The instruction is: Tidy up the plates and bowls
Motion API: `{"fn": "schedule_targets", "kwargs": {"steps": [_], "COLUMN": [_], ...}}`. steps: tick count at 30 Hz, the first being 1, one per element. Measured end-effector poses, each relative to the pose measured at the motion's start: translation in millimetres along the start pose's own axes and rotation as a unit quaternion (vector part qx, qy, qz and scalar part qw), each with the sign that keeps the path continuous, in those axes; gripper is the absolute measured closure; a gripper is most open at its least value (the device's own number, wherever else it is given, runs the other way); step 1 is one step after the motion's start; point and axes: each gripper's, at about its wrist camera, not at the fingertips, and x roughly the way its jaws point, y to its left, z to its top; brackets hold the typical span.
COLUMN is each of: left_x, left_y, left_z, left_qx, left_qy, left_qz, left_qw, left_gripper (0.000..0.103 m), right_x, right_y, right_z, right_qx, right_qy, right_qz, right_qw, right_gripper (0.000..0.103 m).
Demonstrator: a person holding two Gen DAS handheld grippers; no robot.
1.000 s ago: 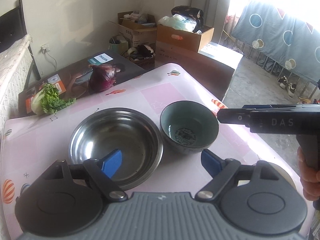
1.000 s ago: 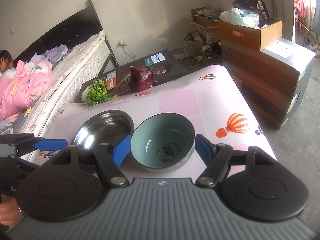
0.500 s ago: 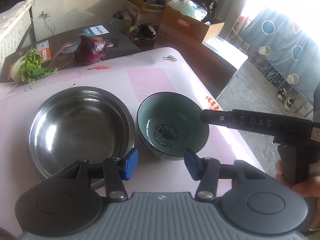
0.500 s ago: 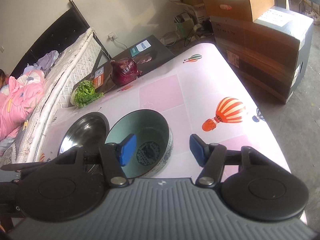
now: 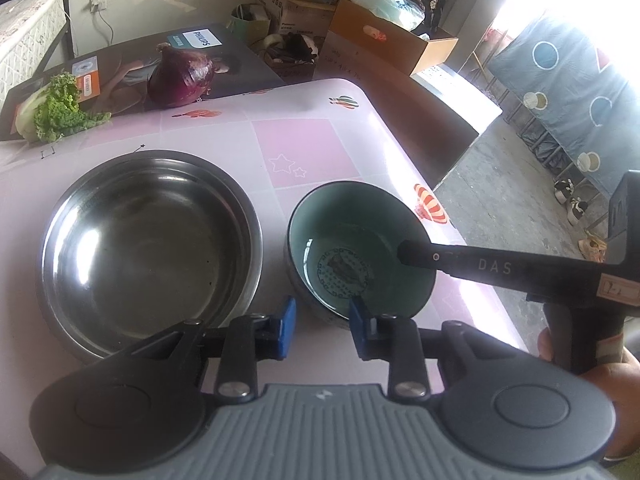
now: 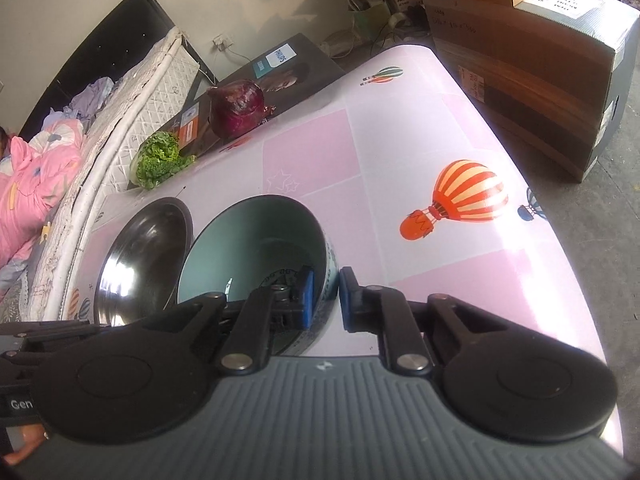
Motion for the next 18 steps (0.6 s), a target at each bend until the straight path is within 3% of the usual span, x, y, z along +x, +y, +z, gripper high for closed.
{"fn": "schedule_targets", "kwargs": {"steps": [1, 5, 10, 12, 18], "left_x": [0, 6, 21, 28, 39], "left_y": [-2, -12, -26, -28, -23], "left_z": [-1, 0, 2, 3, 7], "left_qx": [0.004, 0.021, 0.042, 0.043, 0.026], "left_qy": [0.001, 0.017, 0.031, 0.038, 0.053], "left_qz": [0.0, 0.005, 0.021, 0.032, 0.039], "left_qw": [1.0, 0.9996, 0.9984, 0.9978, 0.9975], "left_gripper": [0.073, 0.053, 0.054, 0.067, 0.073], "right_x": [-4, -15, -20, -20, -17], "right_y": [-3, -12, -19, -21, -23], "right_z": [-2, -10, -14, -15, -15], "right_qx": [0.001, 0.003, 0.013, 0.019, 0.035], "right_qy": [0.002, 0.006, 0.007, 0.007, 0.005], "right_qz": [0.001, -0.001, 0.005, 0.008, 0.011], "right_qw": [1.0, 1.0, 1.0, 1.0, 0.999], "right_gripper": [0.091, 0.091, 0.089, 0.089, 0.089]}}
